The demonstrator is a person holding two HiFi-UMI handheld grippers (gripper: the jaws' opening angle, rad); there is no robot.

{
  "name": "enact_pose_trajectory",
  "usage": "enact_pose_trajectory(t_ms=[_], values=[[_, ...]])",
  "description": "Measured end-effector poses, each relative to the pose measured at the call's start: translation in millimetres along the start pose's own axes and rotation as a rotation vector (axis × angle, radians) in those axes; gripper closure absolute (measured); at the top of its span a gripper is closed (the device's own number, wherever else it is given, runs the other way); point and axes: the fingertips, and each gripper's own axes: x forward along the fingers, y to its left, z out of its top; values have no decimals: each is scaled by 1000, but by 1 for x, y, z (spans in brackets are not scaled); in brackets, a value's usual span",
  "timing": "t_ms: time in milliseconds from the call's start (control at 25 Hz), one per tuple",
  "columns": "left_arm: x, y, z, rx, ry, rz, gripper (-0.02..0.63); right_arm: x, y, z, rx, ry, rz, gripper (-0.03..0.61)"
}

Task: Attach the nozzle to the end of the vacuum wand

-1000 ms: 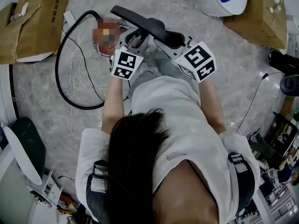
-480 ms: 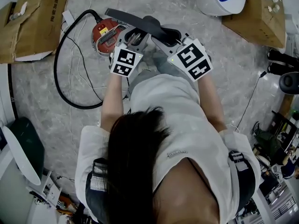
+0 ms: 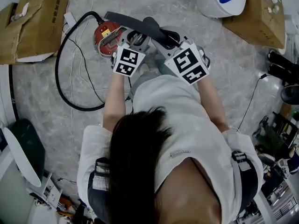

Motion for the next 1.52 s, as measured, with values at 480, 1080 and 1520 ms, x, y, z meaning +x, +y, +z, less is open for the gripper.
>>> enact_pose_trajectory(t_ms=[480,1080,1520], values=[[-3,4,2,-9,-10,-33,460,2,-2,0,15,21,87,445],[1,6,0,1,-6,37,465,16,13,7,135,157,-16,439],[2,-1,-1,-3,-17,41,466,11,11,-1,290,139,23,437]])
